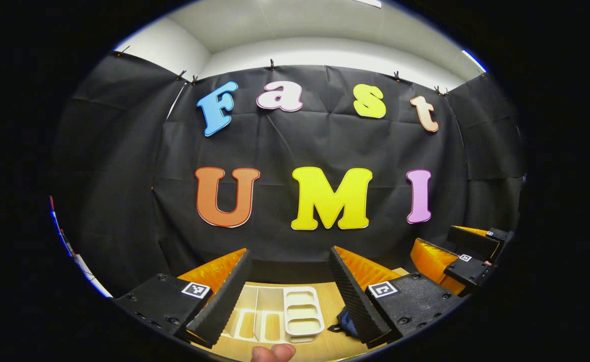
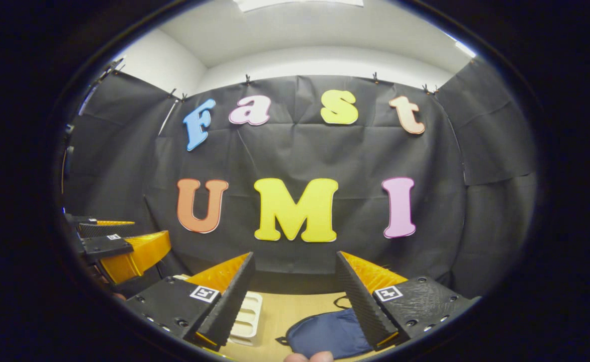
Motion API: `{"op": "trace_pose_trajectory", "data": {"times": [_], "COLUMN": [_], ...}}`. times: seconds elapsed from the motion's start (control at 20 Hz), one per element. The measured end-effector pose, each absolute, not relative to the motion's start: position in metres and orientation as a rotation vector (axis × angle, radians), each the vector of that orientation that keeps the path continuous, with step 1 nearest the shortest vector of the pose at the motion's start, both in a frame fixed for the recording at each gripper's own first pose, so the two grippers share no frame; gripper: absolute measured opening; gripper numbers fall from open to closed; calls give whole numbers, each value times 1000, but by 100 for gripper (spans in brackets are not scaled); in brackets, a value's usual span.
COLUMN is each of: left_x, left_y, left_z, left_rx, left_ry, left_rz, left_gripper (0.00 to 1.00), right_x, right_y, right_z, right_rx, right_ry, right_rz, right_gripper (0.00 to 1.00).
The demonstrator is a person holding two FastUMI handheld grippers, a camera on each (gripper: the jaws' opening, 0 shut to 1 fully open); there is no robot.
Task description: Open the schoolbag, grab two books from the bookshelf and put them into the schoolbag.
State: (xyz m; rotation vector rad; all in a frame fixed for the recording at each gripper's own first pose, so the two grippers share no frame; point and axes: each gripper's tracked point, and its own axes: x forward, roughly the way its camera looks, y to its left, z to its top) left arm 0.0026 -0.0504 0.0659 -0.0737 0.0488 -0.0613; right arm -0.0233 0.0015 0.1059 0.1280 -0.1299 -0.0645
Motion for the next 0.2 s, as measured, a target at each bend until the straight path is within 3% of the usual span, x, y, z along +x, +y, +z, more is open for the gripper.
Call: {"op": "trace_pose_trajectory", "data": {"times": [0.1,0.2], "left_x": [0,0], "left_y": [-52,-53], "left_z": [67,66], "left_rx": [-79,-82], "left_ry": [48,48], "left_rz": [-61,-58], "left_gripper": [94,98], "right_x": [-23,-26], "right_y": [1,-1], "right_z": [106,107], "right_rx": [128,128], "right_ry": [-131,-132], "right_rz": [-70,-72], "right_gripper": [96,94]}}
